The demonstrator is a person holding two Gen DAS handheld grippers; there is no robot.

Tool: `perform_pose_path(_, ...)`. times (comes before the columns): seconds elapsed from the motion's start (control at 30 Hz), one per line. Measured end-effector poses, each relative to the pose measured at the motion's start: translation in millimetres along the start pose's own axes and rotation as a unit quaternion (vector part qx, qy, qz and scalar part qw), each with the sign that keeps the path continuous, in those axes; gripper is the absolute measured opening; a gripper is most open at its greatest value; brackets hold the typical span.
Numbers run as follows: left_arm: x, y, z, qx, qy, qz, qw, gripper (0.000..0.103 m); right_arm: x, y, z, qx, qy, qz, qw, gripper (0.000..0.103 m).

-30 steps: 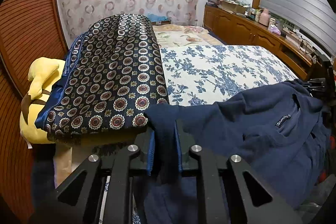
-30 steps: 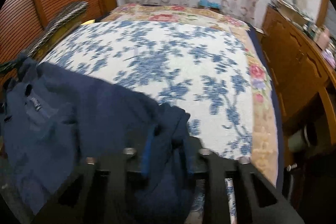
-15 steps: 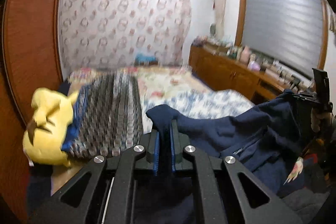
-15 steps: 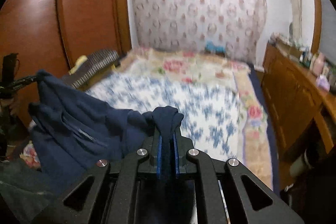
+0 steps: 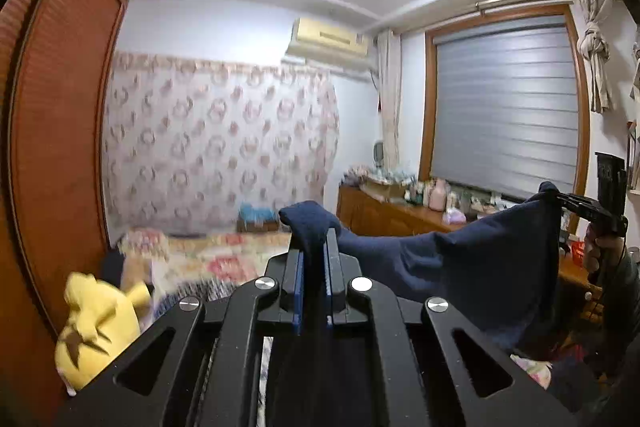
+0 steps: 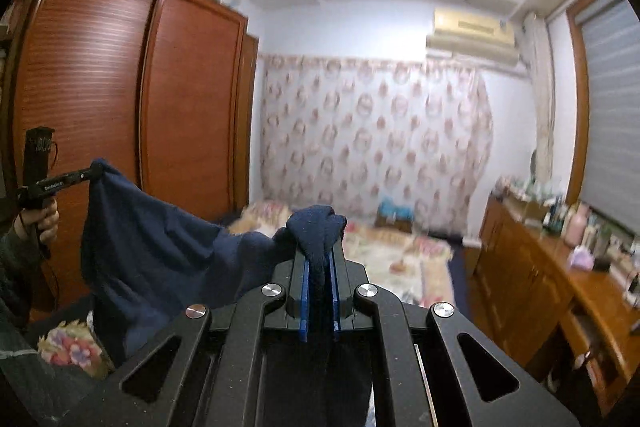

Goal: Fold small clothes
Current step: 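Lift the navy T-shirt with both tools and swing it over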

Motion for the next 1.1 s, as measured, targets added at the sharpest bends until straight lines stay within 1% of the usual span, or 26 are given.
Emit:
perform_pose_path(0.03, 2.2, -7.0, -0.4, -0.003, -0.004, 0.007, 1.0000, 0.009, 6.4, -9.6, -0.1, 0.008, 0.011, 0.010, 1.000, 0.008)
perform_pose_path(0.1, 6.5, -19.5, -2.3, -0.008, -0.009, 0.024, 0.9996, 0.009, 15.9, -23.0, 1.9, 0.013, 0.021, 0.022, 0.999, 0.008)
perform_pose_path(0.23, 10.2, -27.4, -6.1, -0.014, -0.017, 0.039, 0.9990, 0.009, 30.7, -34.1, 2.4, 0.016, 0.037, 0.033, 0.999, 0.008)
perform_pose_path(0.37, 12.4, -25.1, -6.0, -0.017, -0.020, 0.048, 0.9985, 0.009, 32.6, -28.3, -12.4, 0.018, 0.044, 0.033, 0.998, 0.008)
perform_pose_path(0.43, 14.0, -25.9, -10.4, -0.014, -0.021, 0.055, 0.9982, 0.009, 29.5, -18.1, -23.8, 0.019, 0.046, 0.031, 0.998, 0.008)
perform_pose_path(0.53, 18.1, -29.7, -10.7, -0.013, -0.023, 0.060, 0.9978, 0.009, 27.5, -15.7, -24.0, 0.020, 0.051, 0.031, 0.998, 0.008)
perform_pose_path(0.67, 9.0, -32.2, -12.0, -0.015, -0.030, 0.056, 0.9979, 0.009, 21.5, -15.3, -17.3, 0.019, 0.058, 0.031, 0.998, 0.008)
perform_pose_path(0.73, 2.5, -27.7, -12.0, -0.015, -0.034, 0.049, 0.9981, 0.009, 14.0, -15.5, -16.2, 0.020, 0.061, 0.026, 0.998, 0.008)
perform_pose_path(0.8, -13.7, -18.9, -16.6, -0.014, -0.041, 0.034, 0.9985, 0.009, 2.1, -11.1, -14.0, 0.025, 0.064, 0.014, 0.998, 0.008)
perform_pose_path(0.87, -42.6, -1.8, -24.7, -0.016, -0.052, 0.008, 0.9985, 0.009, -19.8, -3.6, -7.7, 0.023, 0.065, -0.009, 0.998, 0.008)
perform_pose_path(0.9, -62.3, 11.4, -31.2, -0.014, -0.057, -0.010, 0.9983, 0.009, -37.7, 4.7, -4.0, 0.021, 0.064, -0.027, 0.997, 0.008)
perform_pose_path(0.93, -73.8, 20.7, -35.0, -0.012, -0.058, -0.021, 0.9980, 0.009, -53.9, 13.0, -1.2, 0.019, 0.063, -0.042, 0.997, 0.008)
perform_pose_path(0.97, -96.5, 37.4, -43.8, -0.007, -0.060, -0.041, 0.9974, 0.009, -69.2, 21.6, 1.6, 0.018, 0.061, -0.054, 0.996, 0.008)
perform_pose_path(1.0, -120.7, 56.0, -53.0, -0.004, -0.064, -0.063, 0.9960, 0.009, -91.7, 35.7, 5.1, 0.018, 0.058, -0.069, 0.996, 0.008)
perform_pose_path(1.03, -134.0, 68.0, -56.6, -0.004, -0.068, -0.075, 0.9948, 0.009, -108.9, 46.4, 7.9, 0.017, 0.054, -0.080, 0.995, 0.008)
perform_pose_path(1.1, -183.2, 107.6, -73.8, -0.006, -0.077, -0.116, 0.9902, 0.009, -156.2, 77.9, 16.8, 0.011, 0.055, -0.116, 0.992, 0.008)
Point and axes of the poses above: each gripper's, at about its wrist camera, not at the fingertips, and x roughly against the way its jaws point, z to its right, y to its underside, the point moved 1 cm from there along -x, roughly the way its jaws point, and after that the axes turned 2 degrees about z, right-handed, at the moved point
